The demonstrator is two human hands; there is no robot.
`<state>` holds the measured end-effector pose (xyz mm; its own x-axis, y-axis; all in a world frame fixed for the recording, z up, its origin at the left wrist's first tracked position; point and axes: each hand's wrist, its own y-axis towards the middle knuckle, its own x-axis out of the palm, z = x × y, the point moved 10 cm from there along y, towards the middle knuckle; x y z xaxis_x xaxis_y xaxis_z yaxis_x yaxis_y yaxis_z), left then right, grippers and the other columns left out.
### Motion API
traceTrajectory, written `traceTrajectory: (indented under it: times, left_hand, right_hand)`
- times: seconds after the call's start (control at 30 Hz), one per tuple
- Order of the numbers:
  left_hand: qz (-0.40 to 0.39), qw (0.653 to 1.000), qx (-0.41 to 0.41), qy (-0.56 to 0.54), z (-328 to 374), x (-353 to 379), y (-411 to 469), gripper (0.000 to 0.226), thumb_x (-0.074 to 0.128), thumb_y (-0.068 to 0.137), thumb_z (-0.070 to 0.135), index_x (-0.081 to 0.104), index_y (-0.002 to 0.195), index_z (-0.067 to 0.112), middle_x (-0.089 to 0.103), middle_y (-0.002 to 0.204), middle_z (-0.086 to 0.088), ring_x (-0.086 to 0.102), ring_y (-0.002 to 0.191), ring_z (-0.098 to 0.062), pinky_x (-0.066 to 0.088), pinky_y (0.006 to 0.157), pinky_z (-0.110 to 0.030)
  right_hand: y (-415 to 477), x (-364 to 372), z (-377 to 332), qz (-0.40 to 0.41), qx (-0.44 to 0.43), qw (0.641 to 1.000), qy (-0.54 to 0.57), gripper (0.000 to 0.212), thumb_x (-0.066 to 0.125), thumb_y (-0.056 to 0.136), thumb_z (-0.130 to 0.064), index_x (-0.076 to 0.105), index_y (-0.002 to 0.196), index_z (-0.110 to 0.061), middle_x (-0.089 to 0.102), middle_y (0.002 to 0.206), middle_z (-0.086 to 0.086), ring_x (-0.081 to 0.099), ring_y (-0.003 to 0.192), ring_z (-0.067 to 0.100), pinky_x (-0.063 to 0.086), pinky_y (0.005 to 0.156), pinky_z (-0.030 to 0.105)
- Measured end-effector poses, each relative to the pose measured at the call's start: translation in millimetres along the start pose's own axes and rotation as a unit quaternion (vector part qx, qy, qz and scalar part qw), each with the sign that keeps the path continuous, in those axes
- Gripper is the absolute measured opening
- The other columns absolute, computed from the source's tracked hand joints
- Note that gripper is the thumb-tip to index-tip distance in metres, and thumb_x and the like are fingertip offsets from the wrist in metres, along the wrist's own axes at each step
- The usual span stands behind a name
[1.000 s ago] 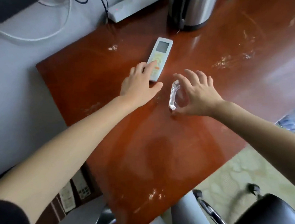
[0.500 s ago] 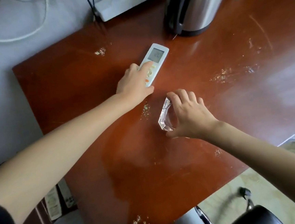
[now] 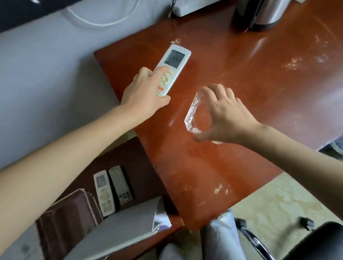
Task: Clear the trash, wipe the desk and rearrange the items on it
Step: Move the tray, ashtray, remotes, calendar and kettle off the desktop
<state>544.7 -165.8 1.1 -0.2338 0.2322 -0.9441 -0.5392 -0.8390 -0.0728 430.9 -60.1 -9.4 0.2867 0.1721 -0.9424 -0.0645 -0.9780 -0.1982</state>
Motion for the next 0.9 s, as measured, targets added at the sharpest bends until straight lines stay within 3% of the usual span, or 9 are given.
traceTrajectory:
  times: [0.3, 0.43, 0.57, 0.8, 0.9]
  left_hand:
    - [-0.002, 0.998, -0.038, -0.044, -103, -56, -153, 0.063, 0.067, 0.079, 0.028, 0.038, 0.135, 0.034, 0.042, 0.123, -0.009, 0.051, 0.107, -0.029, 0.047, 0.084, -0.042]
    - [0.002, 0.995, -0.072, -0.062, -143, -69, -203, 0.064, 0.067, 0.081, 0.025, 0.038, 0.137, 0.032, 0.041, 0.126, -0.01, 0.048, 0.112, -0.028, 0.036, 0.082, -0.028]
    - [-0.003, 0.993, -0.087, -0.079, -185, -70, -250, 0.066, 0.068, 0.082, 0.021, 0.037, 0.14, 0.029, 0.041, 0.128, -0.01, 0.046, 0.114, -0.024, 0.023, 0.07, -0.014]
    - [-0.028, 0.996, -0.041, -0.068, -271, -46, -307, 0.064, 0.067, 0.079, 0.025, 0.039, 0.137, 0.028, 0.045, 0.121, -0.01, 0.045, 0.111, -0.024, 0.026, 0.072, -0.023]
    - [-0.047, 0.996, -0.046, -0.054, -321, -18, -330, 0.065, 0.067, 0.076, 0.033, 0.038, 0.135, 0.032, 0.046, 0.121, -0.009, 0.047, 0.11, -0.026, 0.039, 0.076, -0.032]
  right_hand:
    - [-57, -7, -149, 0.029, -0.037, 0.999, 0.007, 0.107, 0.072, 0.057, -0.063, 0.023, 0.14, -0.017, 0.03, 0.139, 0.007, 0.034, 0.121, 0.028, 0.042, 0.093, 0.045]
    - [-73, -13, -209, 0.036, -0.073, 0.996, 0.02, 0.108, 0.071, 0.054, -0.062, 0.024, 0.14, -0.016, 0.03, 0.138, 0.006, 0.033, 0.123, 0.028, 0.042, 0.093, 0.046]
    - [-94, -7, -270, 0.03, -0.11, 0.993, 0.02, 0.111, 0.073, 0.055, -0.06, 0.021, 0.142, -0.016, 0.028, 0.139, 0.004, 0.031, 0.125, 0.026, 0.04, 0.092, 0.043]
    - [-115, 49, -371, 0.028, -0.137, 0.99, 0.012, 0.113, 0.072, 0.053, -0.06, 0.021, 0.143, -0.015, 0.029, 0.139, 0.005, 0.033, 0.122, 0.027, 0.042, 0.091, 0.043]
    - [-118, 94, -406, 0.012, -0.122, 0.992, 0.027, 0.115, 0.068, 0.049, -0.062, 0.021, 0.143, -0.015, 0.029, 0.138, 0.005, 0.033, 0.121, 0.027, 0.041, 0.088, 0.04]
